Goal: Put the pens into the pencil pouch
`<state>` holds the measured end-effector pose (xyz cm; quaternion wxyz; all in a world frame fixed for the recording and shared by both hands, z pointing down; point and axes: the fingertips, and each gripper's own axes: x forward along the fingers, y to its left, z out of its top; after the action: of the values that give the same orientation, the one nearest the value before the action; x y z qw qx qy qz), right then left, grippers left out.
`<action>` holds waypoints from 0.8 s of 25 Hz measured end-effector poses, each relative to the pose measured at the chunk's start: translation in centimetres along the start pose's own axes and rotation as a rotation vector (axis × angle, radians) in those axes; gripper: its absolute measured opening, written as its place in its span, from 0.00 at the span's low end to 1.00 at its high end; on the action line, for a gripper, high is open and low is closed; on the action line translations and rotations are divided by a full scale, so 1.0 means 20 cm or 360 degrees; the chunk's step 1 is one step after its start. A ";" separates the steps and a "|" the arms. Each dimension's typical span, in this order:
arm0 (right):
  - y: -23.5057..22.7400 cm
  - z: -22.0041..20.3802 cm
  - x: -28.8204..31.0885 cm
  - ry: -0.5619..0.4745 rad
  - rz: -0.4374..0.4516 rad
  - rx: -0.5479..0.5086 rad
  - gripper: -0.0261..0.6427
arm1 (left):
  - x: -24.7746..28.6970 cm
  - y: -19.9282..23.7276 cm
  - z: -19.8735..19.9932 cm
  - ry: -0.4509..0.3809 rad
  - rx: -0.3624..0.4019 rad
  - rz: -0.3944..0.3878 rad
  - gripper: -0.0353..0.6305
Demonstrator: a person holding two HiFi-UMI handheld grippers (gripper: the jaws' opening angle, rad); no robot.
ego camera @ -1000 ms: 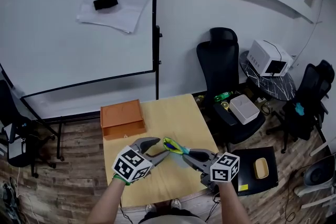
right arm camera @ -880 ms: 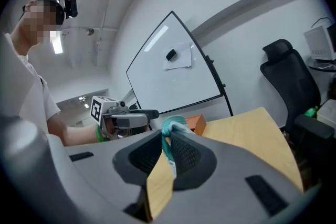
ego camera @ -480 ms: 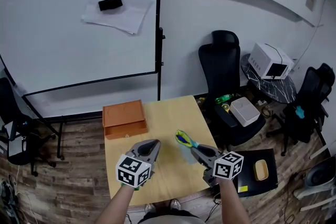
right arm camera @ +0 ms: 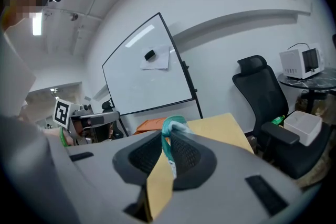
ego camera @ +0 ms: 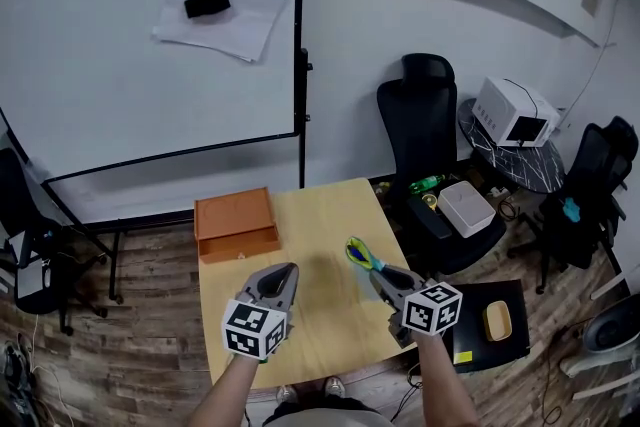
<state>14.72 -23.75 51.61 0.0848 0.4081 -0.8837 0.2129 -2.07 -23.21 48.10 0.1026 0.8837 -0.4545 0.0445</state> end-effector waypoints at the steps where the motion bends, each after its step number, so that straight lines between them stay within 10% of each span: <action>1: 0.00 -0.02 0.01 0.0013 -0.0003 -0.0006 0.11 | -0.01 0.01 -0.01 0.0003 -0.0004 0.0005 0.07; 20: 0.40 -0.51 0.32 0.0344 0.0249 0.0151 0.11 | -0.18 0.15 -0.17 0.0107 -0.0077 0.0095 0.07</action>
<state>4.20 -18.86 60.40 0.1431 0.3163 -0.8874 0.3032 -6.52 -21.33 51.31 0.1377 0.8650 -0.4780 0.0662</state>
